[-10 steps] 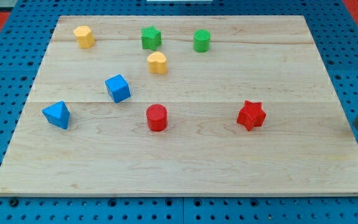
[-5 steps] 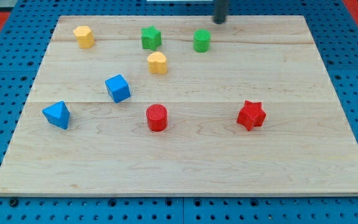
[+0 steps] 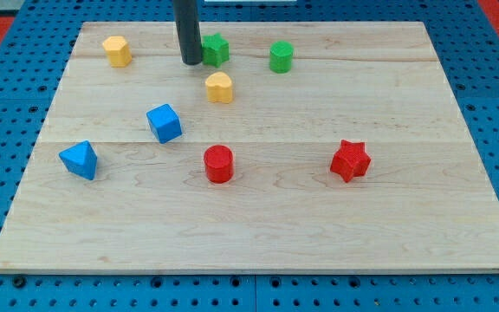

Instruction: Move the green star towards center side of the board

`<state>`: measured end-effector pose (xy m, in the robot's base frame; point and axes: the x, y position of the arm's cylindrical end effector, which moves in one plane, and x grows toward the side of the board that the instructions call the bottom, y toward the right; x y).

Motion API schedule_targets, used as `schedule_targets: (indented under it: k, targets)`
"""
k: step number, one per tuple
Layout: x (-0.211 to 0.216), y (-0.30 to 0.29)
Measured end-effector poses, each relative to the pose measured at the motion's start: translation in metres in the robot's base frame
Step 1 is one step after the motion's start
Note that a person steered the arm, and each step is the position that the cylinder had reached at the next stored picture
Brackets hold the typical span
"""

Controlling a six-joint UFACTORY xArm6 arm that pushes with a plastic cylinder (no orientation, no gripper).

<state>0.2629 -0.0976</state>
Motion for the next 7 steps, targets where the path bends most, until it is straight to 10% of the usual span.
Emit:
schedule_targets:
  k: [1, 5, 7]
  targets:
    - [-0.048, -0.022]
    - [0.093, 0.110]
    - [0.068, 0.163]
